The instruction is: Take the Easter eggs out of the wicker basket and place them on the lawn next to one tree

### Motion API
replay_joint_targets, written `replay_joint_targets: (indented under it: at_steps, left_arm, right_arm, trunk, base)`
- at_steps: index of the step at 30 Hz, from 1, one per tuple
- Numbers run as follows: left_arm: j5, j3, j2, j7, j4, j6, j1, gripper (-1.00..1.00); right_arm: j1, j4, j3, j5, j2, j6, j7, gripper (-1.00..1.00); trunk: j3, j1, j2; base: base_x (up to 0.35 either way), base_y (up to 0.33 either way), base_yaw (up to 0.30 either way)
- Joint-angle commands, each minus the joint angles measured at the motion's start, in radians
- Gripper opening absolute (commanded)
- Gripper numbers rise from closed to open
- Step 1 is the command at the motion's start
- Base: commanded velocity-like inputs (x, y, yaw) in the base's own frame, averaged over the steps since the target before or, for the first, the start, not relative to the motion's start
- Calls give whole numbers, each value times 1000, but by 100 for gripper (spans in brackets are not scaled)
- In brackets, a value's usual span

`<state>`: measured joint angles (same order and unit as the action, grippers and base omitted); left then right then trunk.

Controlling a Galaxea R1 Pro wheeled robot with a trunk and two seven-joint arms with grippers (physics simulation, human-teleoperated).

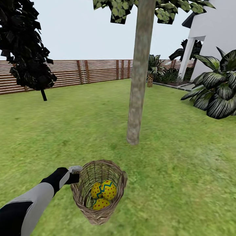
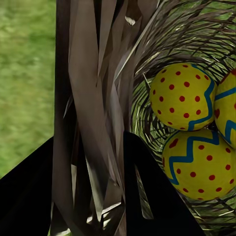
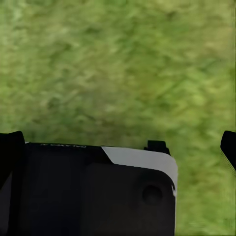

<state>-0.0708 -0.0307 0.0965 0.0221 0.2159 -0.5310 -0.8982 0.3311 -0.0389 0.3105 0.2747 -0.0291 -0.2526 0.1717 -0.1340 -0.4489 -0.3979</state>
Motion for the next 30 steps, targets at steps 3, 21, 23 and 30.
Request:
replay_joint_targets:
  at_steps: [3, 21, 23, 30]
  left_arm:
    - [-13, -6, 0, 0, 2, -6, -1, -100]
    - [-13, -6, 0, 0, 2, -6, -1, -100]
    - [-13, -6, 0, 0, 2, -6, -1, -100]
    - [-13, -6, 0, 0, 1, -6, -1, -100]
  right_arm:
    - [2, -4, 9, 8, 0, -7, 2, 100]
    - [2, -4, 9, 9, -2, -11, 3, 100]
    - [2, -4, 9, 9, -2, -11, 3, 100]
    - [2, -4, 9, 9, -2, -11, 3, 100]
  trunk:
    - [-2, -1, -2]
    - [1, -1, -2]
    - [1, -1, -2]
    - [3, -1, -2]
  base:
    - [313, 0, 0]
    - [313, 0, -29]
    - [313, 0, -108]
    - [313, 0, -165]
